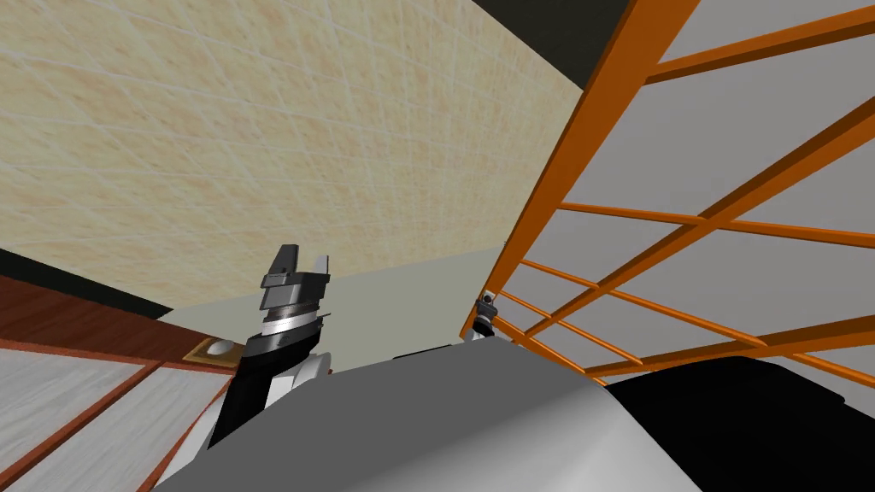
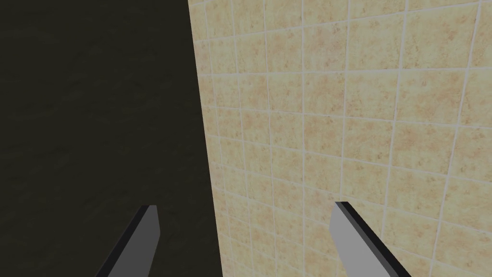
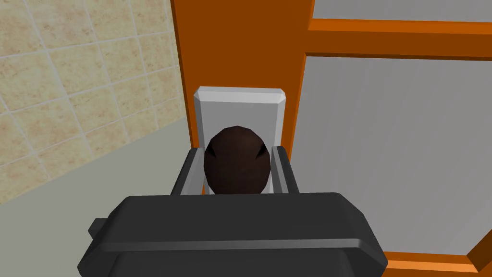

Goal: Push the door open

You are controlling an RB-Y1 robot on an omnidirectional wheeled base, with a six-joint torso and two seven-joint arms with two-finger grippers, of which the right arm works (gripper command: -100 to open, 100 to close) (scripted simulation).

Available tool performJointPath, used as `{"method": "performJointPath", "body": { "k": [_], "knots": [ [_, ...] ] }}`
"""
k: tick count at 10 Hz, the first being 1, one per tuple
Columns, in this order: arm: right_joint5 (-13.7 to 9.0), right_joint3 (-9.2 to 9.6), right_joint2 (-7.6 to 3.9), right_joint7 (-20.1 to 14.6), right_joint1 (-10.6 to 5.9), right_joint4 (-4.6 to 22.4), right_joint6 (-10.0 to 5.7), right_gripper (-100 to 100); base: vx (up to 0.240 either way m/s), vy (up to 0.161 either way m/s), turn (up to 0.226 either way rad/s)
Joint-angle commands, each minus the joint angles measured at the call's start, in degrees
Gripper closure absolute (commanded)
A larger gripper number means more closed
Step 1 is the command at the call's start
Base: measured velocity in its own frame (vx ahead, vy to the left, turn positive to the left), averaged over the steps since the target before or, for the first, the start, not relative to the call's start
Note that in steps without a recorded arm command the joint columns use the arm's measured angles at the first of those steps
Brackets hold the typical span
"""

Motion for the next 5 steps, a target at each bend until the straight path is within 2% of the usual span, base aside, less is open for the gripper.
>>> {"method": "performJointPath", "body": {
  "k": [1,3,4,5],
  "knots": [
    [-0.9,-1.45,-0.1,0.0,-0.19,0.1,-0.76,100,0.216,-0.056,-0.079],
    [-1.7,-2.48,0.47,0.2,-0.21,0.1,-1.0,100,0.201,-0.046,-0.054],
    [-1.4,-1.93,0.53,0.4,0.32,-0.4,-0.38,100,0.095,-0.02,-0.023],
    [-2.2,-2.94,-0.16,0.6,0.37,-0.5,-0.71,100,0.109,-0.021,-0.039]
  ]
}}
